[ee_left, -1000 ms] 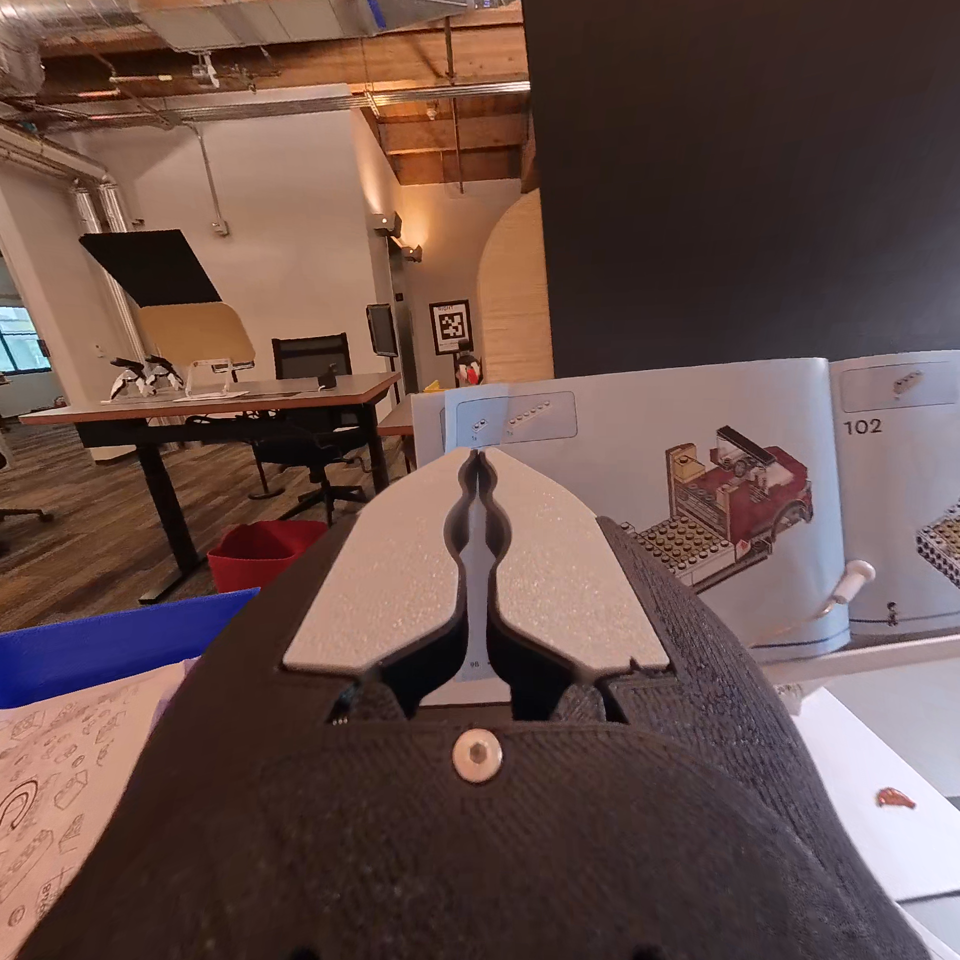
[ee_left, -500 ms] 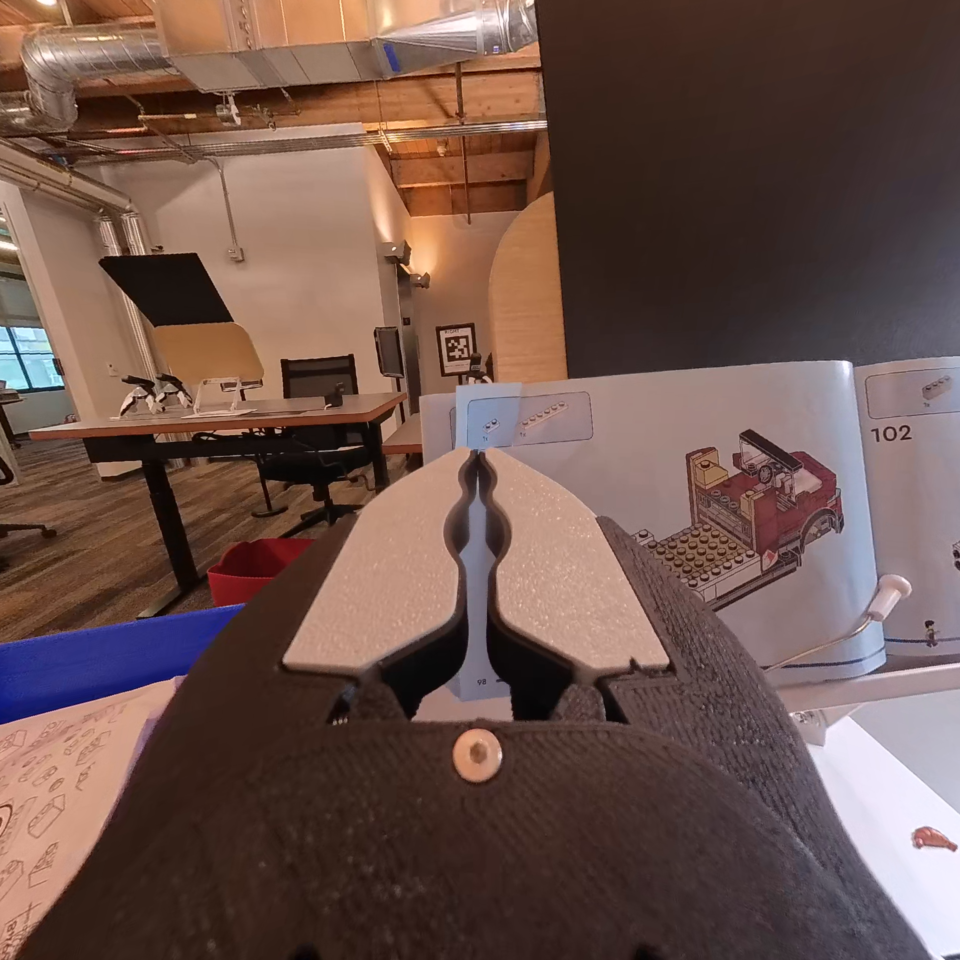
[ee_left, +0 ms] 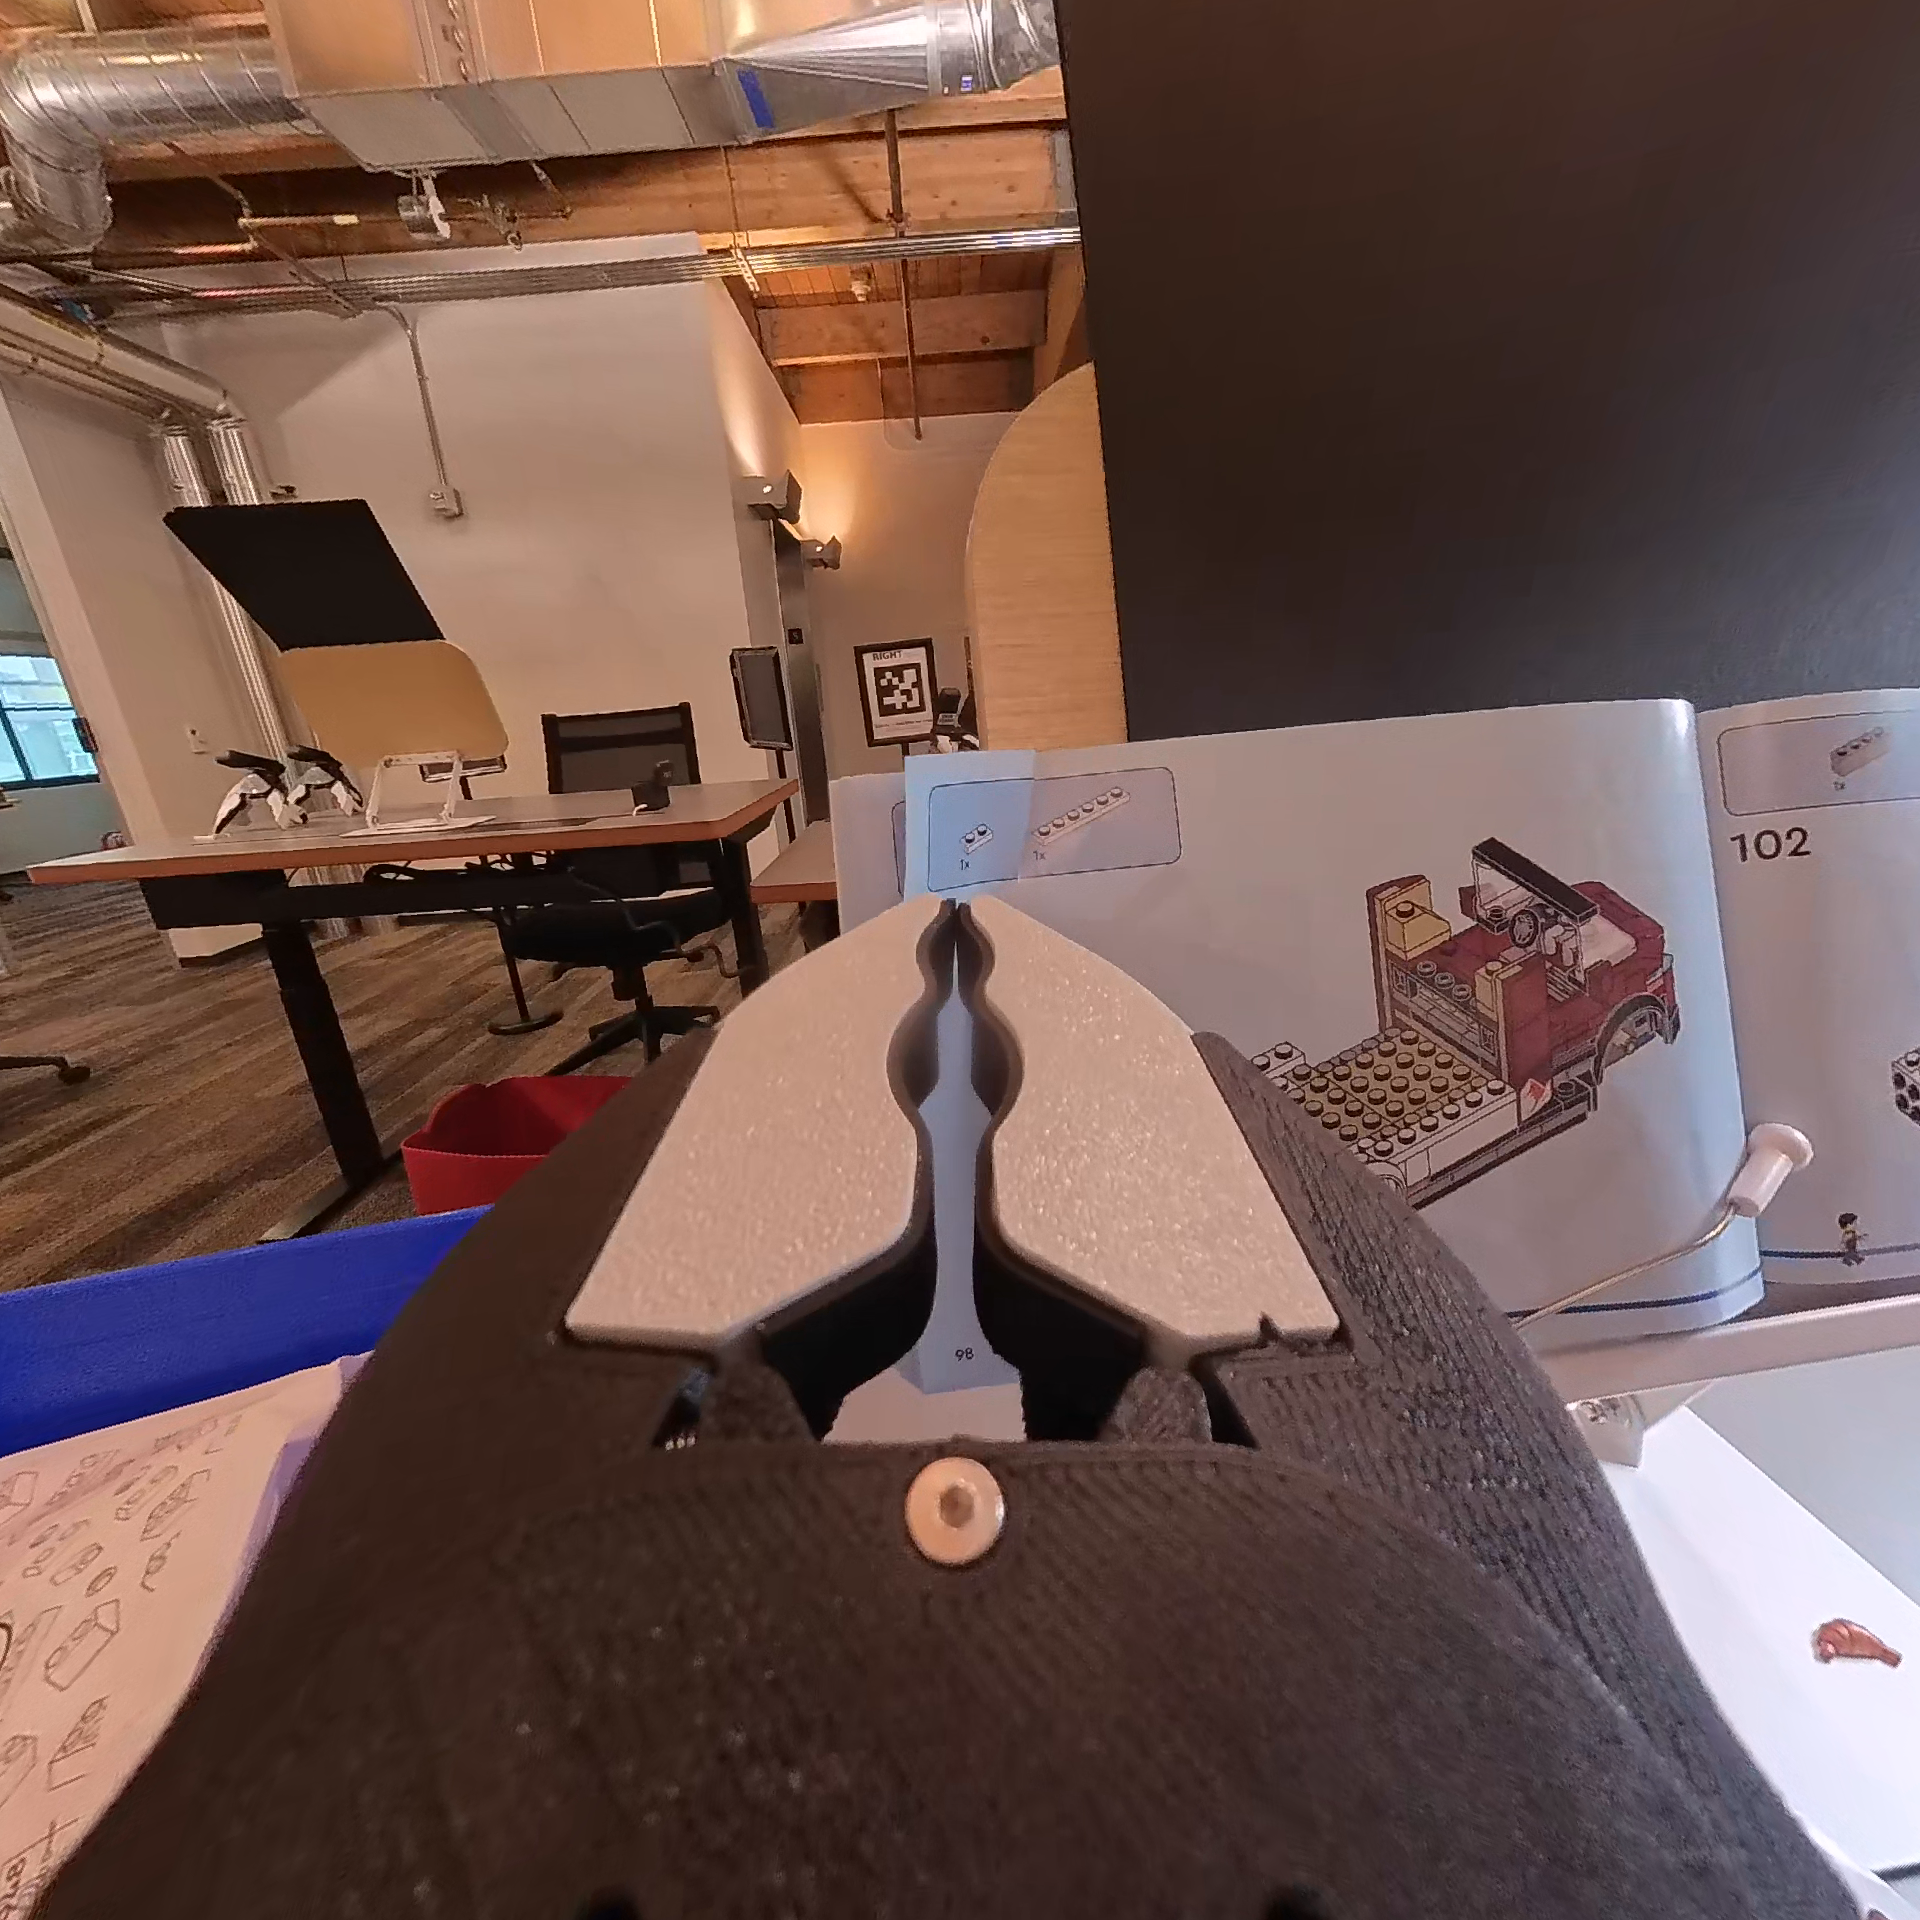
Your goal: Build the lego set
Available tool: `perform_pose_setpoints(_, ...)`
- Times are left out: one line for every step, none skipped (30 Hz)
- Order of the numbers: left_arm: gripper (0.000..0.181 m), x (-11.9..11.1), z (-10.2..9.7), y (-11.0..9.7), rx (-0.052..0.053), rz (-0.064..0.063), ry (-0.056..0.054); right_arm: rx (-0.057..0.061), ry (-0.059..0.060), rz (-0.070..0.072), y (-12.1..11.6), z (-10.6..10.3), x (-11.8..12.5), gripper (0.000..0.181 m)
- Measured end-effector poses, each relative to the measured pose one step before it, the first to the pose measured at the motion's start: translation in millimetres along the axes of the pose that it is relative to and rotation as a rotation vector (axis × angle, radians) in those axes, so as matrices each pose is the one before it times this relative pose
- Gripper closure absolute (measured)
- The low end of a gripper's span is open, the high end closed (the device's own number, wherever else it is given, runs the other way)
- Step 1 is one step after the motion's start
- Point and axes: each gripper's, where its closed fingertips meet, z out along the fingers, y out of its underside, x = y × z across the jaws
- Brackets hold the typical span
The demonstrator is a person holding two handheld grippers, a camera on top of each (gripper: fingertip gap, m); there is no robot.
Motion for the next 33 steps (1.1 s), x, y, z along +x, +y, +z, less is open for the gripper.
perform_pose_setpoints(0.181, -0.21, 0.08, 0.61, -0.0018, 0.0004, -0.0007, -0.0025, -0.0005, -0.0009, 1.05, 0.54, -0.14, 0.144)
perform_pose_setpoints(0.181, 0.07, -0.05, 0.44, -0.0009, -0.0003, 0.0002, -0.0036, -0.0003, 0.0000, 1.29, 0.55, -0.13, 0.144)
perform_pose_setpoints(0.181, 0.33, -0.01, 0.02, -0.0002, -0.0008, 0.0021, -0.0037, -0.0004, 0.0009, 1.32, 0.48, -0.13, 0.144)
perform_pose_setpoints(0.181, 0.66, -0.03, -0.19, 0.0004, -0.0010, 0.0023, -0.0026, -0.0011, 0.0014, 0.89, 0.32, -0.24, 0.144)
perform_pose_setpoints(0.181, 0.79, -0.17, -0.33, 0.0010, -0.0006, 0.0026, -0.0015, -0.0013, 0.0007, 0.34, 0.25, -0.36, 0.144)
perform_pose_setpoints(0.181, 0.79, -0.14, -0.42, 0.0009, 0.0009, 0.0020, 0.0000, -0.0002, -0.0009, -0.07, -0.05, -0.38, 0.144)
perform_pose_setpoints(0.181, 0.68, -0.09, -0.26, 0.0007, 0.0018, 0.0016, 0.0008, 0.0006, -0.0027, -0.39, -0.11, -0.31, 0.144)
perform_pose_setpoints(0.181, 0.38, -0.13, -0.20, 0.0003, 0.0011, 0.0004, 0.0006, 0.0016, -0.0034, -0.28, -0.11, -0.15, 0.144)
perform_pose_setpoints(0.181, 0.13, -0.14, -0.20, 0.0004, -0.0015, 0.0001, 0.0007, 0.0009, -0.0030, -0.26, -0.09, -0.13, 0.144)
perform_pose_setpoints(0.181, 0.32, -0.23, -0.25, 0.0006, -0.0038, 0.0019, -0.0005, -0.0002, -0.0019, 0.10, 0.00, -0.25, 0.144)
perform_pose_setpoints(0.181, 0.32, -0.16, -0.13, 0.0006, -0.0017, 0.0022, -0.0017, 0.0000, -0.0013, 0.48, 0.11, -0.04, 0.144)
perform_pose_setpoints(0.181, 0.14, -0.01, 0.08, 0.0000, 0.0018, -0.0003, -0.0024, 0.0001, -0.0013, 0.54, 0.21, -0.05, 0.144)
perform_pose_setpoints(0.181, 0.06, 0.13, 0.23, -0.0006, 0.0011, 0.0004, -0.0026, 0.0003, -0.0011, 0.69, 0.22, 0.08, 0.144)
perform_pose_setpoints(0.181, 0.35, 0.01, 0.23, -0.0008, -0.0012, 0.0020, -0.0028, -0.0002, -0.0006, 0.80, 0.43, 0.01, 0.144)
perform_pose_setpoints(0.181, 0.21, 0.09, -0.03, -0.0003, -0.0014, 0.0017, -0.0035, -0.0015, -0.0001, 1.01, 0.33, -0.14, 0.144)
perform_pose_setpoints(0.181, 0.13, 0.00, -0.25, 0.0010, -0.0006, 0.0014, -0.0040, 0.0000, 0.0008, 1.03, 0.58, -0.03, 0.145)
perform_pose_setpoints(0.181, 0.13, 0.00, -0.02, 0.0002, -0.0008, 0.0013, -0.0033, 0.0003, 0.0003, 1.20, 0.66, -0.15, 0.145)
perform_pose_setpoints(0.181, 0.47, 0.10, -0.03, -0.0003, -0.0019, 0.0027, -0.0034, -0.0012, -0.0001, 1.11, 0.56, -0.35, 0.145)
perform_pose_setpoints(0.181, 0.42, 0.11, -0.04, -0.0003, -0.0001, 0.0025, -0.0037, -0.0012, 0.0000, 1.11, 0.74, -0.45, 0.145)
perform_pose_setpoints(0.181, -0.14, 0.03, -0.08, -0.0002, 0.0025, -0.0012, -0.0021, -0.0004, -0.0001, 0.82, 0.55, -0.44, 0.145)
perform_pose_setpoints(0.181, -0.65, -0.06, -0.12, 0.0008, 0.0017, -0.0026, -0.0014, -0.0011, -0.0002, 0.56, 0.51, -0.41, 0.145)
perform_pose_setpoints(0.181, -0.64, -0.02, -0.01, 0.0002, -0.0014, -0.0019, -0.0020, -0.0006, -0.0001, 0.65, 0.33, -0.34, 0.145)
perform_pose_setpoints(0.181, -0.78, 0.04, 0.33, -0.0011, -0.0027, -0.0021, -0.0019, 0.0008, -0.0001, 0.44, 0.31, -0.12, 0.145)
perform_pose_setpoints(0.181, -1.08, 0.07, 0.59, -0.0042, -0.0011, -0.0041, -0.0023, 0.0009, -0.0005, 0.49, 0.28, -0.08, 0.146)
perform_pose_setpoints(0.181, -1.15, 0.16, 0.64, -0.0045, 0.0000, -0.0048, -0.0024, 0.0008, -0.0008, 0.51, 0.27, -0.07, 0.146)
perform_pose_setpoints(0.181, -1.53, -0.13, 0.45, -0.0023, -0.0010, -0.0070, -0.0019, 0.0017, -0.0011, 0.25, 0.20, 0.04, 0.146)
perform_pose_setpoints(0.181, -2.00, -0.08, 0.30, -0.0018, -0.0016, -0.0093, -0.0015, 0.0018, -0.0020, 0.20, 0.07, -0.01, 0.147)
perform_pose_setpoints(0.181, -2.40, -0.21, 0.34, -0.0023, -0.0020, -0.0127, -0.0012, 0.0016, -0.0026, 0.16, 0.01, -0.05, 0.147)
perform_pose_setpoints(0.181, -1.92, -0.35, -0.23, 0.0005, -0.0025, -0.0093, -0.0007, 0.0011, -0.0024, -0.01, 0.04, -0.11, 0.147)
perform_pose_setpoints(0.181, -1.29, -0.44, -0.61, 0.0036, -0.0041, -0.0045, -0.0002, 0.0006, -0.0013, -0.02, -0.05, -0.11, 0.147)
perform_pose_setpoints(0.181, -1.72, -0.64, -1.05, 0.0061, -0.0031, -0.0081, -0.0003, 0.0003, -0.0001, 0.12, 0.05, -0.05, 0.147)
perform_pose_setpoints(0.181, -2.09, -0.66, -1.21, 0.0071, -0.0013, -0.0099, -0.0009, -0.0001, 0.0003, 0.28, 0.19, -0.03, 0.147)
perform_pose_setpoints(0.181, -2.39, -0.76, -1.25, 0.0065, -0.0034, -0.0093, -0.0019, -0.0006, 0.0004, 0.44, 0.05, -0.02, 0.147)
